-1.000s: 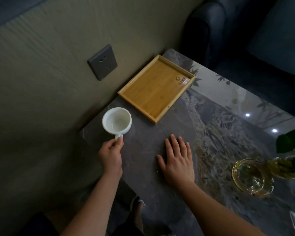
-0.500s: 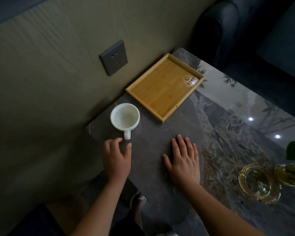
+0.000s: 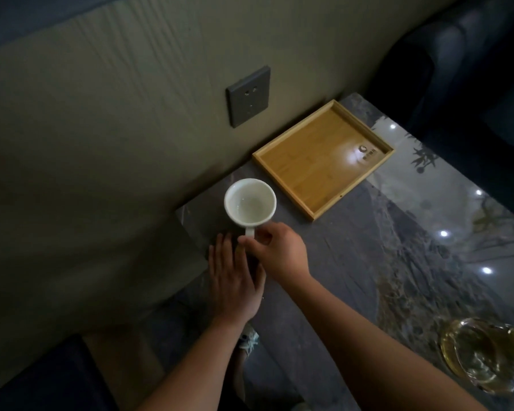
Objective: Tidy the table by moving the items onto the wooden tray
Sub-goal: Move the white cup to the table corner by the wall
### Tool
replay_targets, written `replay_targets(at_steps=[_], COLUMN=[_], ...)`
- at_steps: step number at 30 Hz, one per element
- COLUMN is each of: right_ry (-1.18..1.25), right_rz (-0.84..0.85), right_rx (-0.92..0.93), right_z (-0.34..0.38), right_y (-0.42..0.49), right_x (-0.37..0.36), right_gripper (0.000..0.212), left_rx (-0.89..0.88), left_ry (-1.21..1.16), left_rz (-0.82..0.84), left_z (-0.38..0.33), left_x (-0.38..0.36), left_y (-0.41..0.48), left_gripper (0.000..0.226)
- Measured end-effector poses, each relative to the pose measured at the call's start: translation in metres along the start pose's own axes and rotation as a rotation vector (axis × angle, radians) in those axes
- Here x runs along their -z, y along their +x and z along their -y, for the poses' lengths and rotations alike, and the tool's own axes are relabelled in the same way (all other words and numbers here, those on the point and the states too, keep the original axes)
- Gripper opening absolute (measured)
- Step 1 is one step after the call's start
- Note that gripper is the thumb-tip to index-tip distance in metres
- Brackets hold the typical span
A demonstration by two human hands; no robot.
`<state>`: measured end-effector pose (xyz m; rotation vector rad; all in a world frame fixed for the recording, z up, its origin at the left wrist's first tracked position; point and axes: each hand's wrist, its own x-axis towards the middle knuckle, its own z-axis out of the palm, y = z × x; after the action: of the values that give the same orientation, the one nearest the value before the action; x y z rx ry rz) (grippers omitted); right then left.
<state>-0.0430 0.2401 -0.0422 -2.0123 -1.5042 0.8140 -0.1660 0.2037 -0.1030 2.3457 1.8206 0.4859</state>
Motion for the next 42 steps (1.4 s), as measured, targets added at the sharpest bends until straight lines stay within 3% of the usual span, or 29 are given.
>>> replay_targets(at_steps=[10, 24, 42], right_ry=[0.004, -0.047, 0.025], right_rz=[-0.039, -0.014, 0.008], right_rx=[0.015, 0.097, 0.123], right_z=[0.002, 0.016, 0.013], right_y=[0.019, 0.058, 0.071], right_x=[0.008, 0.008, -0.003], right_gripper=[0.005, 0.020, 0.011], left_rx=[0.057, 0.072, 0.078], left_ry=[-0.012, 0.010, 0.027], left_rz=[0.021, 0.065, 0.098], left_z=[0.001, 0.004, 0.005], left_x=[0.000, -0.006, -0.005], left_y=[0.005, 0.007, 0.007], left_gripper=[0.057, 0.061, 0.064])
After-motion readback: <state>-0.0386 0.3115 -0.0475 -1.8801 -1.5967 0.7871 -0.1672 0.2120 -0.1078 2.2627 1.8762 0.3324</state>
